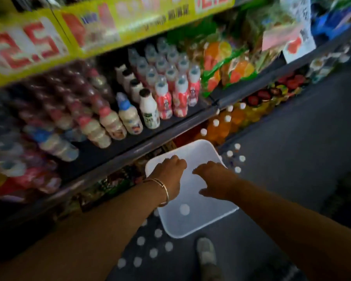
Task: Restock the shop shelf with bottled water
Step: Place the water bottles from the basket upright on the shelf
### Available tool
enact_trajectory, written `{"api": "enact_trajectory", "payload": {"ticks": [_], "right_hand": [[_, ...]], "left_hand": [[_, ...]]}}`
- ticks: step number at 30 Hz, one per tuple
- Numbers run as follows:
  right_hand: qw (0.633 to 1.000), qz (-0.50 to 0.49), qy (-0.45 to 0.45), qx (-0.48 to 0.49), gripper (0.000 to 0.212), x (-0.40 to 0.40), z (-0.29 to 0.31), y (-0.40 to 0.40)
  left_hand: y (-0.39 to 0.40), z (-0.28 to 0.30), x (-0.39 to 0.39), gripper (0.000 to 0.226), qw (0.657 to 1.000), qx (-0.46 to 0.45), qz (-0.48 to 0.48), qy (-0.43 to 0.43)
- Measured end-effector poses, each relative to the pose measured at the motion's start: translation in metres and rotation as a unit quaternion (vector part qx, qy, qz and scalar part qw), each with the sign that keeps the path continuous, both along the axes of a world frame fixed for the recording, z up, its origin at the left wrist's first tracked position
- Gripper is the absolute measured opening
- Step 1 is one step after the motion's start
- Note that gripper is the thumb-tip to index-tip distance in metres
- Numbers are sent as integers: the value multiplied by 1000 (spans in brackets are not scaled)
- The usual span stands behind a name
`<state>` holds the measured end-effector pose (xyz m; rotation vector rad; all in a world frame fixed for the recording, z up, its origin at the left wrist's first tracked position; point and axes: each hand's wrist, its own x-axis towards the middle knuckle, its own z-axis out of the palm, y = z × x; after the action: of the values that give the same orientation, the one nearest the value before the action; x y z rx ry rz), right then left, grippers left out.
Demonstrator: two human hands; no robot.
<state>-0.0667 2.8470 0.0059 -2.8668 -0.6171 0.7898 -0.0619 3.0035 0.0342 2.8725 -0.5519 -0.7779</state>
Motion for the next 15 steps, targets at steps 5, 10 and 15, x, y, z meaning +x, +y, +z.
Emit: {"api": "enact_trajectory", "payload": {"ticks": [5,10,15], "right_hand": [[992,46,113,-32,75,-4,-92,13],[977,76,199,-14,92,-12,-149,24],[967,58,240,60,84,-13,-168,39]], "left_hand": [[-1,-83,0,48,998,57,-8,37],[-1,-134,7,44,986,143,-65,51],[3,-157,8,43,985,148,-70,50]]}}
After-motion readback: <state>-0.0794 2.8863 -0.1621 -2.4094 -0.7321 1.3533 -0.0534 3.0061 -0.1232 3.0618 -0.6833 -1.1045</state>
